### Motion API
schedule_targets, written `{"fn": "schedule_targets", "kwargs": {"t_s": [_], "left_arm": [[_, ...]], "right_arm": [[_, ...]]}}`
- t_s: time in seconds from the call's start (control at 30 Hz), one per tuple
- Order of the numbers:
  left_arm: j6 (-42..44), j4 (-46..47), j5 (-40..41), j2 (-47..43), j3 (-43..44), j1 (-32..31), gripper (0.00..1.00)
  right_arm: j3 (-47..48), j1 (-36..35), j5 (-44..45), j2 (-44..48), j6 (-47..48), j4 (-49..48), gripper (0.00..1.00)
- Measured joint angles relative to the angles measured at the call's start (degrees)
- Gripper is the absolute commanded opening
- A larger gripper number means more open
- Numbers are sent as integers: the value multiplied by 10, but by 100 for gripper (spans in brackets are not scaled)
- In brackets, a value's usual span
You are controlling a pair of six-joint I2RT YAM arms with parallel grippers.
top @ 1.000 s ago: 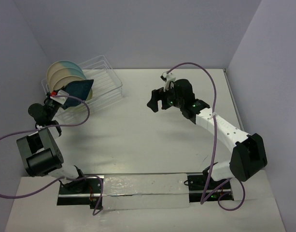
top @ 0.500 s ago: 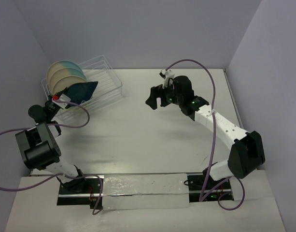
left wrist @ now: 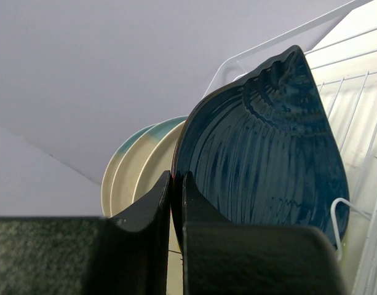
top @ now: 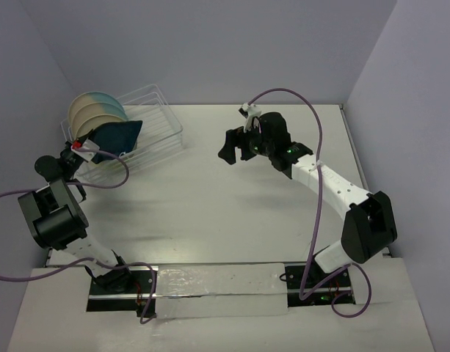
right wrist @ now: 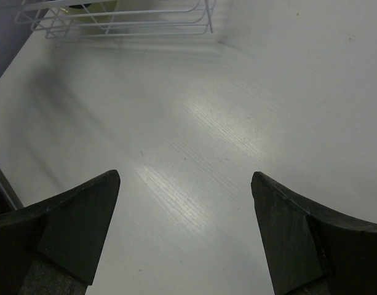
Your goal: Load the plates into the dish rack
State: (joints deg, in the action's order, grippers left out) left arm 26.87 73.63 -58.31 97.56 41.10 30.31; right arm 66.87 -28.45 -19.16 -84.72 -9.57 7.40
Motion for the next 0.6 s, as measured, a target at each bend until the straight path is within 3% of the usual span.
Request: {"fn": "schedule_targets", "kwargs": {"t_s": [0.33,0.6], "left_arm": [[55,-12,-14,6,11,5,0],[84,-14,-22,3,-37,12,0]], "right_arm": [[16,0,-12,-10,-2,6,94],[16,0,-12,-10,-2,7,94]]}}
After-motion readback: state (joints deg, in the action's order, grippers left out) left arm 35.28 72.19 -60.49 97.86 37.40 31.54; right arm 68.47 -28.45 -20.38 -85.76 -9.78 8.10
